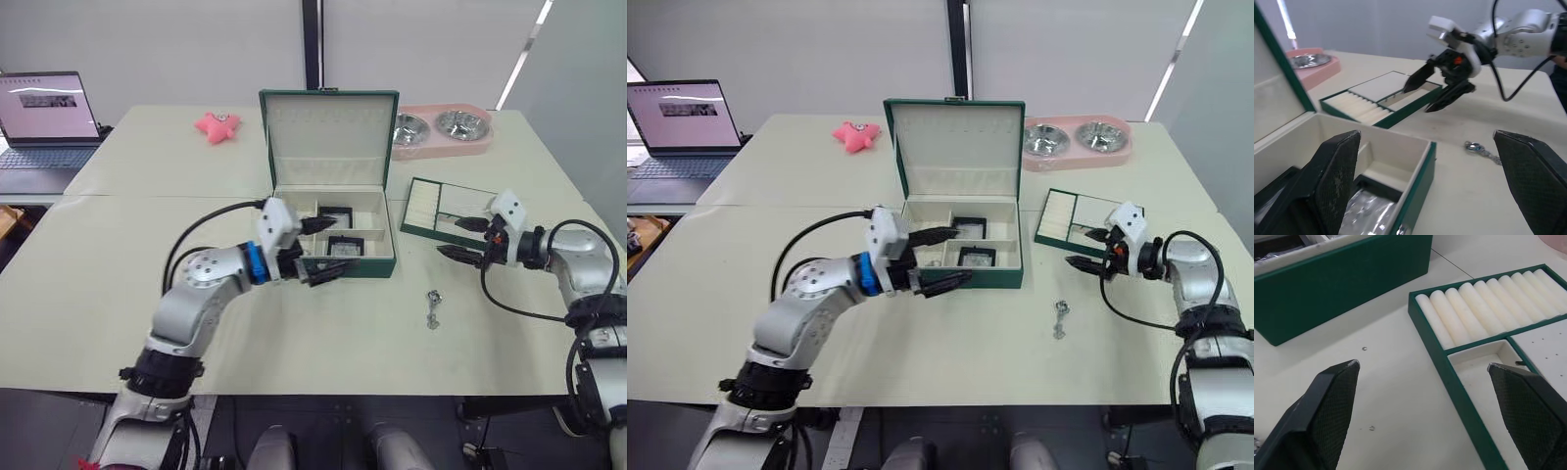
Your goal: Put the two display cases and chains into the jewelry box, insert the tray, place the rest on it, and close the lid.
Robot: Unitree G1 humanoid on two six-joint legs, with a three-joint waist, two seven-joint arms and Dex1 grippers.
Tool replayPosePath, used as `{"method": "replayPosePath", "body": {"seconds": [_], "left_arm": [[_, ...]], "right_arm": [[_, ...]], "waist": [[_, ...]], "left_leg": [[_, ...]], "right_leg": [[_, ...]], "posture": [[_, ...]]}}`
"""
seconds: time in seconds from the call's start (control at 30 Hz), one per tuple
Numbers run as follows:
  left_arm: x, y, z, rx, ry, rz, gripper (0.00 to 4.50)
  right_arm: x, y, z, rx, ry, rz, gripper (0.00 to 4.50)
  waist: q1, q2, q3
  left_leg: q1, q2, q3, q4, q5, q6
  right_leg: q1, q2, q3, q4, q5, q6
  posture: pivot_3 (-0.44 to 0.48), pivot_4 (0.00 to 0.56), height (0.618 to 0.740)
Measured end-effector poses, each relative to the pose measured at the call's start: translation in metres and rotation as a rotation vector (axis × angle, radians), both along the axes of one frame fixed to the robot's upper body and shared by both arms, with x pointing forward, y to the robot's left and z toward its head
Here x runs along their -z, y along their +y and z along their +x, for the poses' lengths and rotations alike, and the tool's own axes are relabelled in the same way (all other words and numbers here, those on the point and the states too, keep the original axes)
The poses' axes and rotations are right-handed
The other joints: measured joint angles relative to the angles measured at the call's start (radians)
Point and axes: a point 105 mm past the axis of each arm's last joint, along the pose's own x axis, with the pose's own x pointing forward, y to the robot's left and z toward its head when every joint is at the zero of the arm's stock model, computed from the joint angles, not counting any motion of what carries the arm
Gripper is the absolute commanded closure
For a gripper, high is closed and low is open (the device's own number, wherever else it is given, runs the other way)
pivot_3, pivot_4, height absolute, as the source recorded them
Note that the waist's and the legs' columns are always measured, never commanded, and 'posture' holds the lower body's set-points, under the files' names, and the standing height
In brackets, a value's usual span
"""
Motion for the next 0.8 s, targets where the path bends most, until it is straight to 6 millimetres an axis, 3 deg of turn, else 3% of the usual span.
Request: {"method": "replayPosePath", "body": {"seconds": [0.37,0.63,0.73,0.8], "left_arm": [[0.002,-0.024,0.015,-0.041,-0.036,-0.049,0.00],[0.005,-0.027,0.019,-0.070,-0.033,-0.060,0.00],[0.005,-0.027,0.019,-0.071,-0.034,-0.059,0.00],[0.005,-0.027,0.019,-0.071,-0.034,-0.060,0.00]], "right_arm": [[0.019,-0.013,0.013,0.086,0.042,-0.056,0.05],[0.027,-0.015,0.013,0.101,0.060,-0.076,0.05],[0.027,-0.015,0.013,0.106,0.059,-0.082,0.61],[0.026,-0.015,0.014,0.111,0.056,-0.083,1.24]], "waist": [[0.000,0.000,0.000],[0.000,0.000,0.000],[0.000,0.000,0.000],[0.000,0.000,0.000]], "left_leg": [[0.000,0.000,0.001,0.000,0.001,-0.003],[0.000,0.000,0.001,0.000,0.002,-0.003],[0.000,0.000,0.001,0.000,0.002,-0.003],[0.000,0.000,0.001,0.000,0.002,-0.003]], "right_leg": [[0.000,-0.001,0.000,0.000,0.000,0.000],[0.000,-0.001,0.000,0.000,0.000,0.000],[0.000,-0.001,0.000,0.000,0.000,0.000],[0.000,-0.001,0.000,0.000,0.000,0.000]], "posture": [[0.000,0.150,0.740],[0.000,0.150,0.740],[0.000,0.150,0.740],[0.000,0.150,0.740]]}}
